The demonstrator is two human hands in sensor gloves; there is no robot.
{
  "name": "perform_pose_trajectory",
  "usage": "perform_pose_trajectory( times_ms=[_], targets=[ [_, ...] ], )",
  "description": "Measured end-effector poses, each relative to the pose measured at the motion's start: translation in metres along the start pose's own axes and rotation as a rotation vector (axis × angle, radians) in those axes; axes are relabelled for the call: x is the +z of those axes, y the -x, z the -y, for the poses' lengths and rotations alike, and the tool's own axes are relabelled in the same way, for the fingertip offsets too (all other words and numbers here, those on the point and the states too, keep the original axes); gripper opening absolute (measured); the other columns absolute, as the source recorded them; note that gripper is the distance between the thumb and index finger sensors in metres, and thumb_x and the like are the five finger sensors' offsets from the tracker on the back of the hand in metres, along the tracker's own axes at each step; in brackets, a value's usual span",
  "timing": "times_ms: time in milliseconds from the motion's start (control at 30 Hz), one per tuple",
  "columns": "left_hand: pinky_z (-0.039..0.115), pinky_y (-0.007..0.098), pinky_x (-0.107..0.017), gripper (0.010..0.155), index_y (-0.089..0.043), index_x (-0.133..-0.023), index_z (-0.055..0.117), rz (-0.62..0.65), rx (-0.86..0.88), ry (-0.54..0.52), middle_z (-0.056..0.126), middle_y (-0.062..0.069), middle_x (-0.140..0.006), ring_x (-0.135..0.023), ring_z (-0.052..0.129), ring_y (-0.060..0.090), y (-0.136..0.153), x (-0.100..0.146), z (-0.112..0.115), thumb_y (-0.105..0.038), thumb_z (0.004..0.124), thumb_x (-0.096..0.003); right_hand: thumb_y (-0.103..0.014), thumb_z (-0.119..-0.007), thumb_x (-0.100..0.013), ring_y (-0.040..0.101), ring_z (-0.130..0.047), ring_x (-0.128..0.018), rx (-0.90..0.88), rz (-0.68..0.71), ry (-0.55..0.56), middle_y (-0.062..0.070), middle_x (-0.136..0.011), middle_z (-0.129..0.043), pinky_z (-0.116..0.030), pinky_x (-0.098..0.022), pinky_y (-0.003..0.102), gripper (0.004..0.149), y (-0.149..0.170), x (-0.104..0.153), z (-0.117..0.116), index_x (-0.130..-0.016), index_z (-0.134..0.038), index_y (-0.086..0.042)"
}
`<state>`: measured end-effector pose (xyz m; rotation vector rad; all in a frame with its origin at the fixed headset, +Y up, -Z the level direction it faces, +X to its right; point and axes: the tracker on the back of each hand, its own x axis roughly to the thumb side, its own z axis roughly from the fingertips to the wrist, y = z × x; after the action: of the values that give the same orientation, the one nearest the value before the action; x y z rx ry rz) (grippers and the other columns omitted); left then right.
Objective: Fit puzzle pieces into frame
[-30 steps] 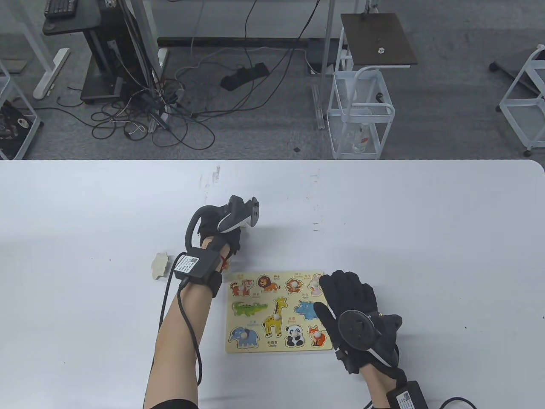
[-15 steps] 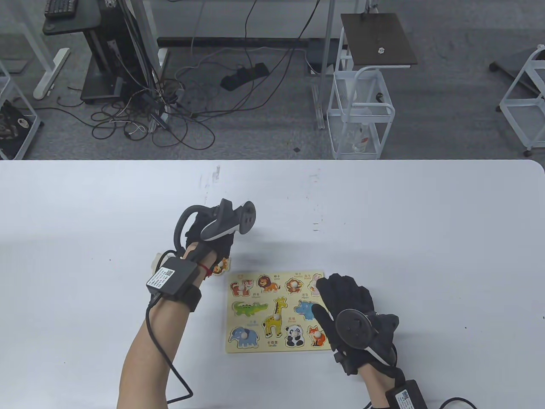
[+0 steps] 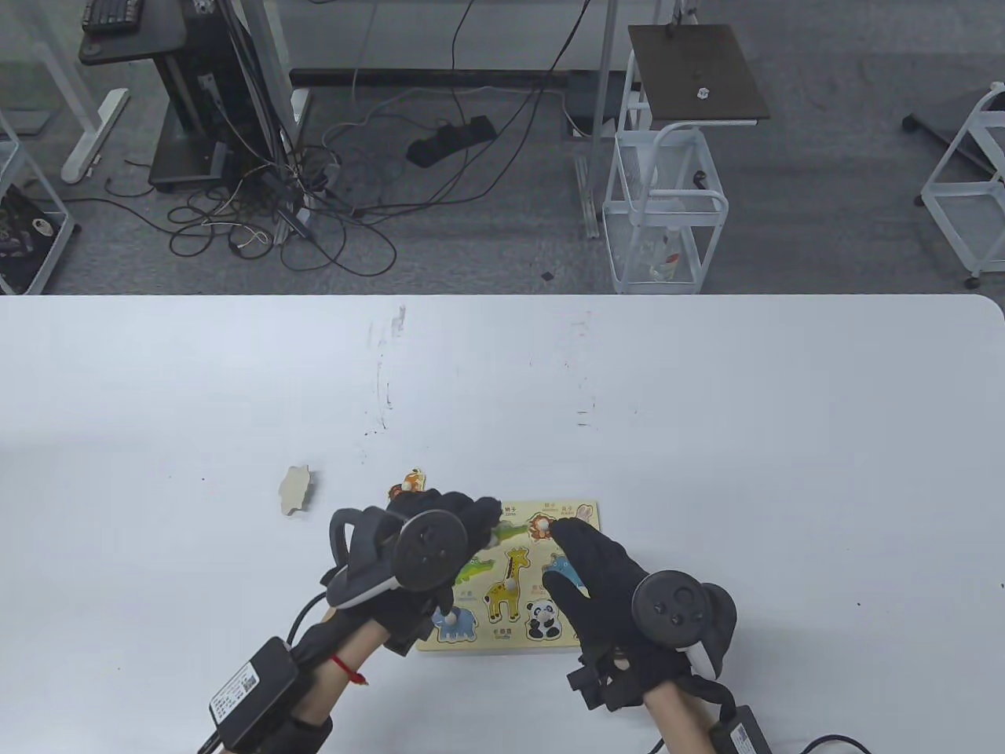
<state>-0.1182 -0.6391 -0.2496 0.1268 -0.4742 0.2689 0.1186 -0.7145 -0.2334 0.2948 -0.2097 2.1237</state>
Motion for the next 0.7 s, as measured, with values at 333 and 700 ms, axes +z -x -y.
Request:
perform_pose_trajectory(
  times_ms=[333, 700],
  targets=[
    [0.081, 0.046, -0.064, 0.043, -0.032, -0.083, 0.093, 0.001, 0.148, -0.022, 0.105, -0.002, -0.073, -0.058, 0.109, 0.017, -0.024, 0.016, 0.041, -0.035, 0.082, -0.041, -0.04, -0.08, -0.041, 0.04, -0.103, -0.054, -0.144, -0.03, -0.087, 0.015, -0.076, -0.093, -0.079, -0.045, 0.059, 0.052, 0.005, -0.001, -0.003, -0.083, -0.087, -0.01],
    [0.082, 0.045, -0.064, 0.043, -0.032, -0.083, 0.093, -0.033, 0.191, -0.067, 0.106, -0.003, -0.073, -0.058, 0.11, 0.016, -0.009, 0.034, 0.059, -0.037, 0.083, -0.0415, -0.04, -0.082, -0.04, 0.031, -0.104, -0.031, -0.03, -0.01, -0.159, 0.012, -0.057, -0.1, -0.084, -0.034, 0.054, 0.046, 0.006, -0.002, -0.017, -0.071, -0.094, -0.008]
  ],
)
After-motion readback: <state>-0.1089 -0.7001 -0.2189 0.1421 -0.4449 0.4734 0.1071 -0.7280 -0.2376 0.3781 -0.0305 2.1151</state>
